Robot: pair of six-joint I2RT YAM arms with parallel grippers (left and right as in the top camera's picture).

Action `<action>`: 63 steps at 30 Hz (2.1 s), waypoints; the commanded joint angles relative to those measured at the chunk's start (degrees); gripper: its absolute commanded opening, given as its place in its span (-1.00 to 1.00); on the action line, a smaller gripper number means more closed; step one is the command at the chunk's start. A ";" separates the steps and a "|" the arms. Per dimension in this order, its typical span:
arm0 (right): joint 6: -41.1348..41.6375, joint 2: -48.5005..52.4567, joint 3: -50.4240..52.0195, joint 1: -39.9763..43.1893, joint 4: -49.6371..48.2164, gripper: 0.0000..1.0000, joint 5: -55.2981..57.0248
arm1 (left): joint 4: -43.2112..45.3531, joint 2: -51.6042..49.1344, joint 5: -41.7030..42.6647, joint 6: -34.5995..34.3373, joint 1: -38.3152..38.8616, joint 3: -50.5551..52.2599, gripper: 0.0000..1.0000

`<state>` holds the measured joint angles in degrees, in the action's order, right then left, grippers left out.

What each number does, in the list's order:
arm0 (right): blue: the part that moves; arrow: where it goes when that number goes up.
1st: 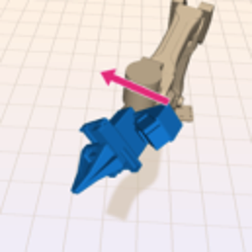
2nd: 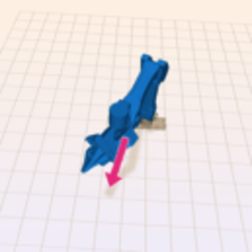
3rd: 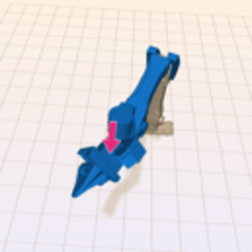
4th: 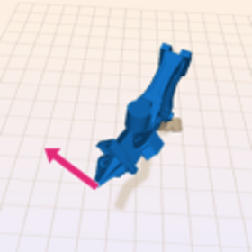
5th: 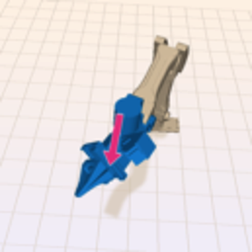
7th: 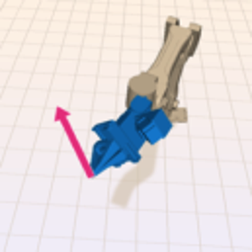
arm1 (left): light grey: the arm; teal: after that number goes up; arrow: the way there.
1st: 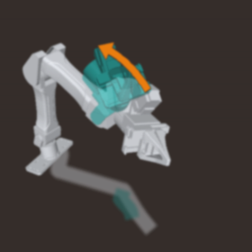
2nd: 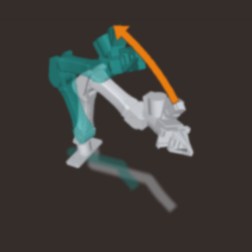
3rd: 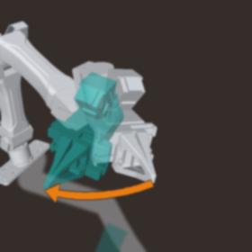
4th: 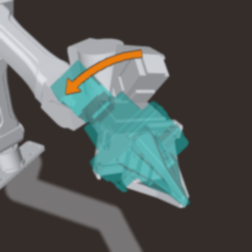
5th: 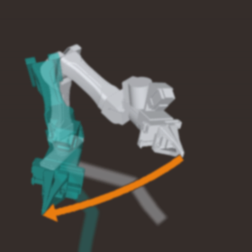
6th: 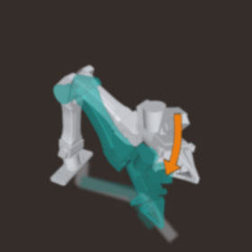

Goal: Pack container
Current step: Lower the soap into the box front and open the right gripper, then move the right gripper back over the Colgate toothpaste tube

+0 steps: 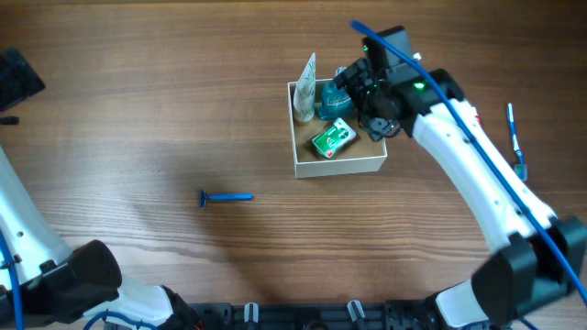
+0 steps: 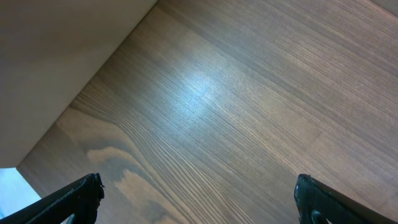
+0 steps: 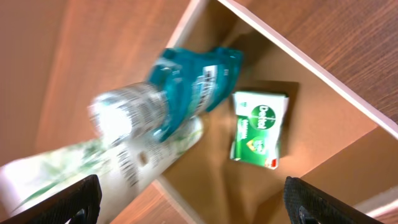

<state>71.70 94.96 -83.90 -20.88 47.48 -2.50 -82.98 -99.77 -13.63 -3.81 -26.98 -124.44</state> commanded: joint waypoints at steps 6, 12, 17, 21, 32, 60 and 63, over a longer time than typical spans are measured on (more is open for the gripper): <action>-5.05 -13.20 -0.20 0.79 5.70 0.90 15.93 | 0.00 -0.17 0.31 -1.01 -0.28 -0.37 1.00; -37.86 -22.71 -0.20 3.45 8.52 0.99 22.16 | 0.00 -0.17 0.31 -1.01 -0.28 -0.37 1.00; -55.60 -23.78 -0.17 4.98 17.03 0.99 26.80 | 0.00 -0.17 0.31 -1.01 -0.28 -0.37 1.00; -56.15 -20.44 -0.17 11.13 21.35 0.99 22.77 | 0.00 -0.17 0.31 -1.01 -0.28 -0.37 0.99; -69.99 -15.13 -0.17 19.34 18.45 1.00 7.76 | 0.00 -0.17 0.33 -1.01 -0.28 -0.37 0.99; -91.34 21.03 -0.17 35.63 9.88 0.99 2.80 | 0.00 -0.17 0.31 -1.01 -0.28 -0.37 1.00; -91.19 21.11 -0.17 35.82 6.38 0.99 4.22 | 0.02 -0.17 0.33 -1.01 -0.28 -0.37 0.99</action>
<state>-18.15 116.16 -83.99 14.63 56.25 -0.67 -83.11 -99.77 -13.63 -3.81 -26.98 -124.44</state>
